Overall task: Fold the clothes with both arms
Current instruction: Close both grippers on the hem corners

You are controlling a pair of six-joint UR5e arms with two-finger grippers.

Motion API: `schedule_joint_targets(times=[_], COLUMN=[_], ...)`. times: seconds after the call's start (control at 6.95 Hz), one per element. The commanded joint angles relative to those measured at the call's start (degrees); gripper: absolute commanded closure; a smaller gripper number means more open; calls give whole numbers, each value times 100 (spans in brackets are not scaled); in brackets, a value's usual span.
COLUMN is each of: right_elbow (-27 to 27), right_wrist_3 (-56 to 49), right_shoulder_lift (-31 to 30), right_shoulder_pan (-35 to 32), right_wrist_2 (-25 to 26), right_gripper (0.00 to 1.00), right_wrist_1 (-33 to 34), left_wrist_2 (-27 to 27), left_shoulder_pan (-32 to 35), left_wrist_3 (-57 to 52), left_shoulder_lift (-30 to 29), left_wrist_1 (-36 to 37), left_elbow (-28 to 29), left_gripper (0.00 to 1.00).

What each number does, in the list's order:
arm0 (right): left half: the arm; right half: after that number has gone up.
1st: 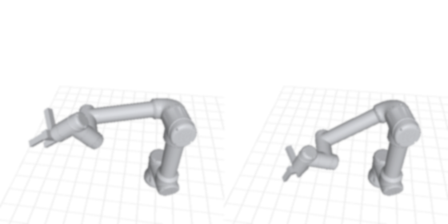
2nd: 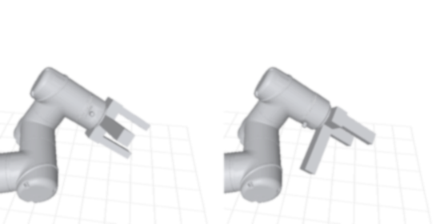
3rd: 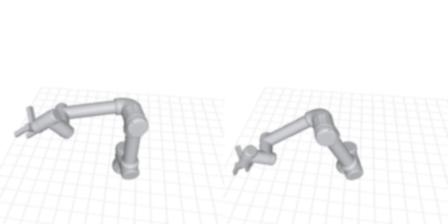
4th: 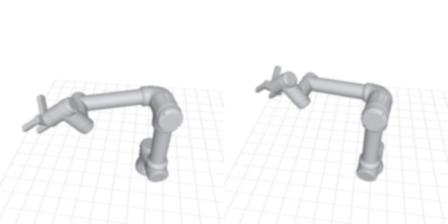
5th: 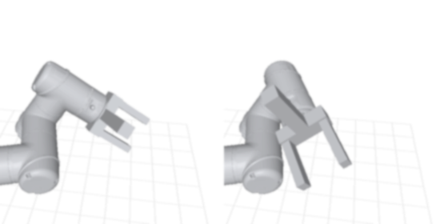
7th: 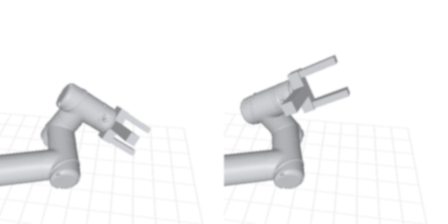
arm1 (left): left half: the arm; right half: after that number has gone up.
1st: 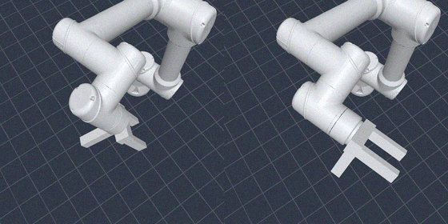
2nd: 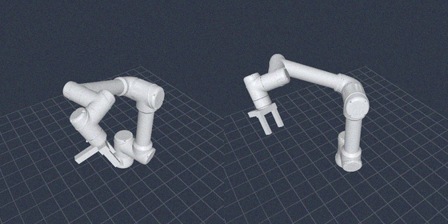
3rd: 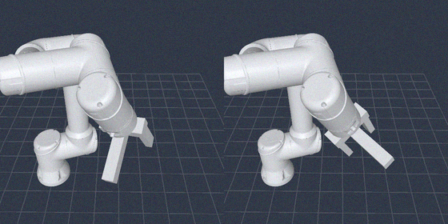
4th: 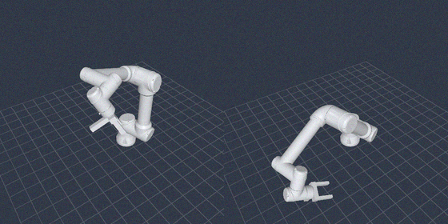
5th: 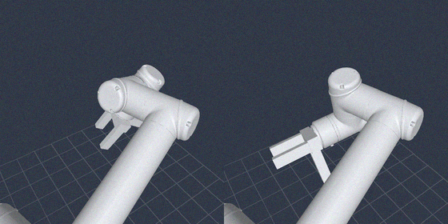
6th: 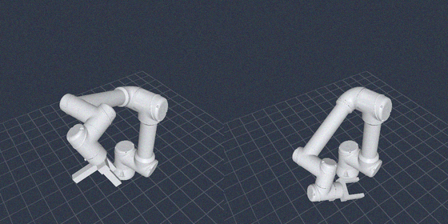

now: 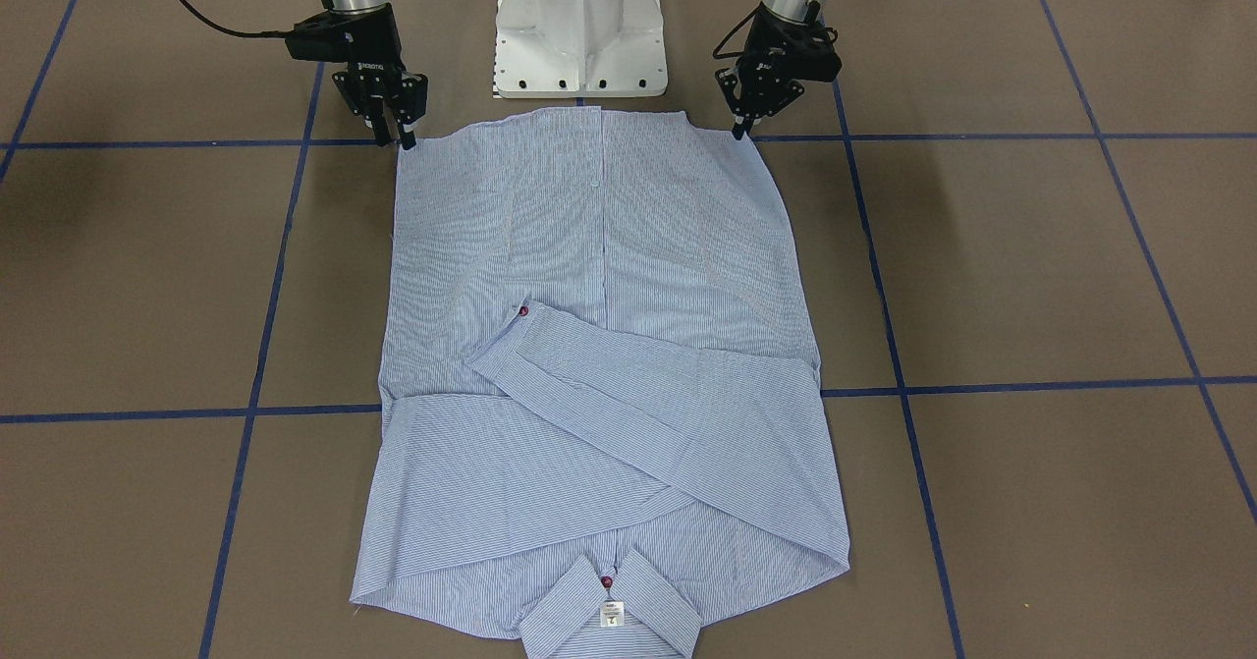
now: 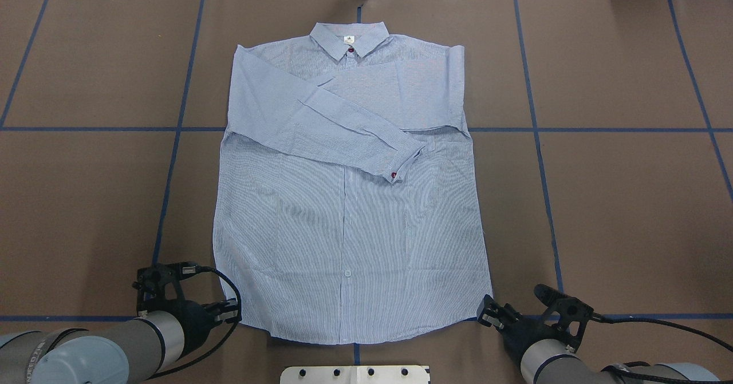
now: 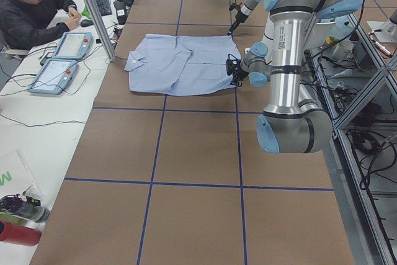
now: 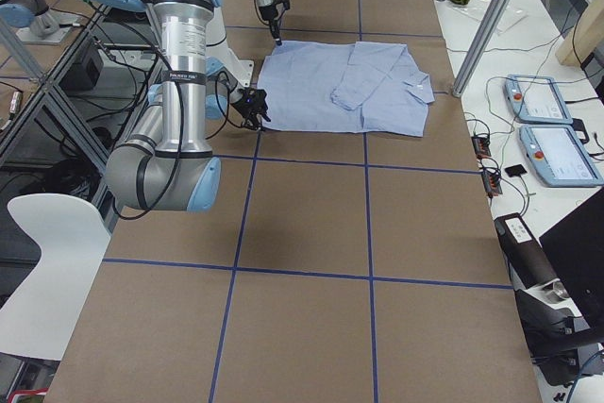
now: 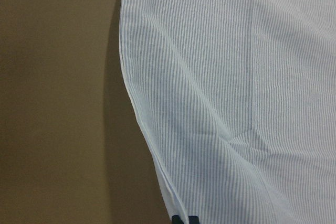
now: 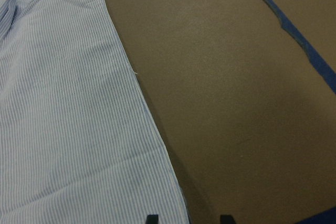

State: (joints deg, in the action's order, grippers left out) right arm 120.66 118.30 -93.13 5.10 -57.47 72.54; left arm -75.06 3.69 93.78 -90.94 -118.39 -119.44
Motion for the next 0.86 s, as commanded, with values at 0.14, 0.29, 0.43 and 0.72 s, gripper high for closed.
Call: schedule_joint_targets(times=[0.14, 0.29, 0.43, 0.72], right_elbow=[-25, -43, -130, -113], right_wrist_3=[0, 0, 0, -17], right_shoulder_lift=[303, 452, 462, 445], right_shoulder_pan=[88, 105, 114, 97], right_wrist_2=[8, 8, 8, -1], right_gripper=[53, 54, 54, 56], right_wrist_1=[391, 558, 603, 621], left_wrist_2=[0, 0, 0, 0], left_shoulder_pan=[9, 9, 18, 18], left_wrist_3=[0, 0, 0, 0], left_shoulder_lift=[6, 6, 6, -3], left_wrist_1=[0, 0, 0, 0], left_elbow=[0, 0, 0, 0], left_gripper=[100, 100, 100, 100])
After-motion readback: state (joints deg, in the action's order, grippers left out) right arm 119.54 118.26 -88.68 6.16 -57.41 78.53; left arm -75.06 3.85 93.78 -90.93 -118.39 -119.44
